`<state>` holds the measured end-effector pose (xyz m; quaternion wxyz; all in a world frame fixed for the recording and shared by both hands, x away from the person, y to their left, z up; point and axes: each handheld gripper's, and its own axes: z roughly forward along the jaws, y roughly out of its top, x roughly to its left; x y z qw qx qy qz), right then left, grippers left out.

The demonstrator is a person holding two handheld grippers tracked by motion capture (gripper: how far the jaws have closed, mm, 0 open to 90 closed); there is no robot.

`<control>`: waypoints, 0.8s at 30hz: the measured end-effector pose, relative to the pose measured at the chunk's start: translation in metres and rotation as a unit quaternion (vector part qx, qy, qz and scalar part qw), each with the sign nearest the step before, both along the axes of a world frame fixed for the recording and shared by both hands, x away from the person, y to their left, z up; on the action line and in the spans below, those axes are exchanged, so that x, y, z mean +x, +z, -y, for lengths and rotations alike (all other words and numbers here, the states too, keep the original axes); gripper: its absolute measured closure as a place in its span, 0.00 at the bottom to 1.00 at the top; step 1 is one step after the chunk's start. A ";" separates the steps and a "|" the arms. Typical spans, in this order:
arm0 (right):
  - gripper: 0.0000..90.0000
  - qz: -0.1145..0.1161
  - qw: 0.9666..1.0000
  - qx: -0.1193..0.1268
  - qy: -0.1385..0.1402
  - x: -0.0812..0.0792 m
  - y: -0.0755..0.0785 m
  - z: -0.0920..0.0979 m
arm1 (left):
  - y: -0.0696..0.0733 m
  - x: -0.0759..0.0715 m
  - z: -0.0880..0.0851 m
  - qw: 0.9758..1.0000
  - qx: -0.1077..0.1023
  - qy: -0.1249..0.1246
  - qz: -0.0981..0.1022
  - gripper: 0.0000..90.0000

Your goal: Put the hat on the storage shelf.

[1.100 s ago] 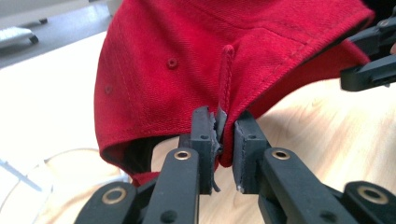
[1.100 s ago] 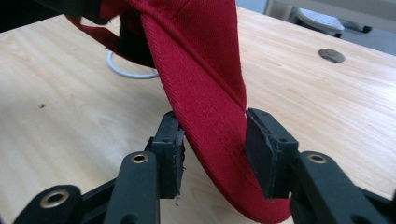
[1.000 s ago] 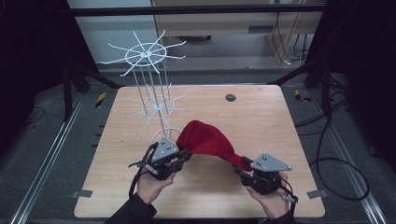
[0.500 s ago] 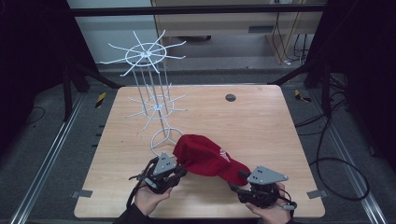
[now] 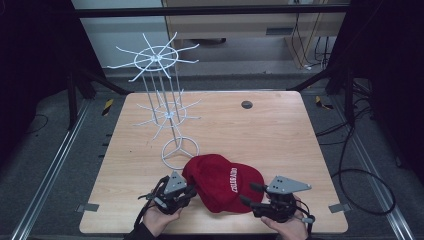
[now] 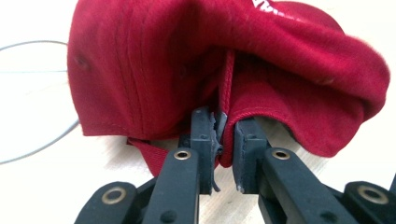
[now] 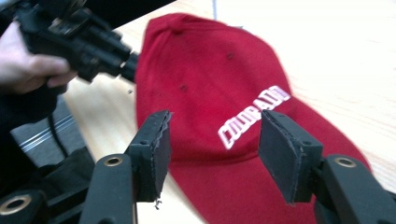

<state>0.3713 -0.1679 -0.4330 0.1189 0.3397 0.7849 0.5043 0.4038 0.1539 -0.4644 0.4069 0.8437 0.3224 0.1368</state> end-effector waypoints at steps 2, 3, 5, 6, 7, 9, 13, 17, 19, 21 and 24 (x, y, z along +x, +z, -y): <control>0.51 0.006 1.000 -0.004 -0.009 0.004 -0.001 -0.001 | -0.002 0.000 0.000 1.000 0.003 0.000 0.002 0.89; 0.51 0.007 1.000 -0.012 -0.021 0.010 -0.005 -0.004 | -0.004 -0.001 -0.003 1.000 0.005 0.000 0.003 0.87; 0.52 0.009 0.999 -0.020 -0.023 0.016 -0.009 -0.007 | -0.006 -0.004 -0.008 1.000 0.011 -0.002 -0.003 0.75; 0.52 0.009 0.999 -0.024 -0.029 0.020 -0.011 -0.009 | -0.006 -0.007 -0.012 1.000 0.014 0.001 0.000 0.71; 0.52 0.009 0.999 -0.026 -0.033 0.024 -0.013 -0.011 | -0.006 -0.010 -0.016 1.000 0.017 0.000 0.001 0.68; 0.52 0.009 0.999 -0.027 -0.037 0.029 -0.016 -0.012 | -0.005 -0.014 -0.021 1.000 0.017 0.002 0.003 0.65; 0.53 0.006 0.998 -0.042 -0.049 0.052 -0.022 -0.024 | 0.003 -0.025 -0.043 0.999 -0.005 0.026 0.023 0.56; 0.53 -0.009 0.997 -0.046 -0.056 0.072 -0.028 -0.034 | 0.003 -0.014 -0.050 0.998 -0.011 0.059 0.031 0.54; 0.53 -0.015 0.997 -0.048 -0.056 0.081 -0.032 -0.038 | -0.001 -0.005 -0.048 0.998 -0.004 0.064 0.029 0.53; 0.53 -0.022 0.997 -0.052 -0.052 0.088 -0.036 -0.042 | -0.008 0.007 -0.041 0.998 0.002 0.065 0.018 0.53; 0.56 -0.025 0.996 -0.069 -0.051 0.092 -0.040 -0.046 | -0.013 0.015 -0.034 0.998 0.005 0.061 0.014 0.53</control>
